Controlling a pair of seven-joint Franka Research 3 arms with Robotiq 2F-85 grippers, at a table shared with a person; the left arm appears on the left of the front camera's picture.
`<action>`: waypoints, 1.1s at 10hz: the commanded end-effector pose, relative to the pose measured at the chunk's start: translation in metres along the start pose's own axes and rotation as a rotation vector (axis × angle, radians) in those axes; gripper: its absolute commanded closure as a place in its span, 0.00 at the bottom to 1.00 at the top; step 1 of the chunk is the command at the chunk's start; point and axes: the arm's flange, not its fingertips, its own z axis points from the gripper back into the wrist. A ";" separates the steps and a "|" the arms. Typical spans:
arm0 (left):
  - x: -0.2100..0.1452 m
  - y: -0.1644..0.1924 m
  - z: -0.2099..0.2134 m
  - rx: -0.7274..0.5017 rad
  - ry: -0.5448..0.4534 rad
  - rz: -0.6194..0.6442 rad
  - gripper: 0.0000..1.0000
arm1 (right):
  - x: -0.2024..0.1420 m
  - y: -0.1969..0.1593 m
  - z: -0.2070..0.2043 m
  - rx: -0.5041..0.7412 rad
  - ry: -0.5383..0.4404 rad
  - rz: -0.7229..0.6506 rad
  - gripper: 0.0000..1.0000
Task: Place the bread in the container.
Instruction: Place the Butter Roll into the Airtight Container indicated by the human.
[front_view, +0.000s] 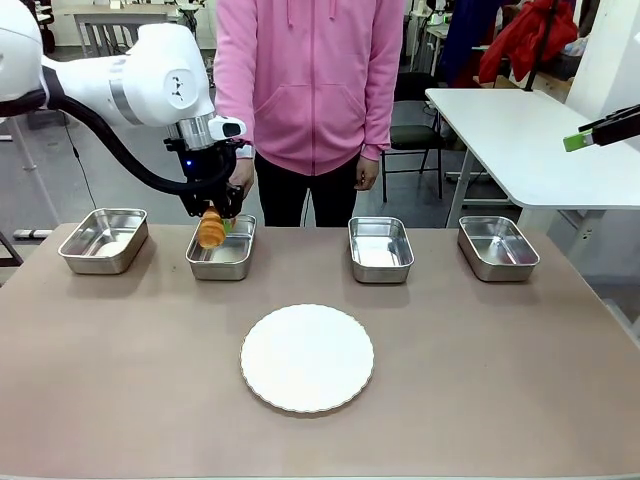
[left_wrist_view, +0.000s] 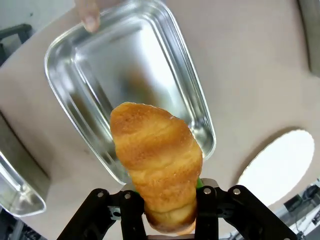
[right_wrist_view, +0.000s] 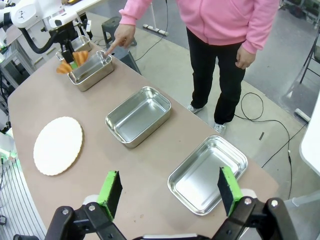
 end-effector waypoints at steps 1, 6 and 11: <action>0.009 0.008 0.004 0.049 -0.052 -0.012 0.77 | 0.001 0.001 0.000 0.003 -0.008 0.003 0.00; 0.023 0.011 -0.009 0.059 -0.062 0.029 0.77 | 0.001 0.001 0.000 0.003 -0.008 0.003 0.00; 0.038 0.011 -0.025 0.033 -0.095 0.008 0.77 | 0.001 0.001 0.000 0.003 -0.008 0.003 0.00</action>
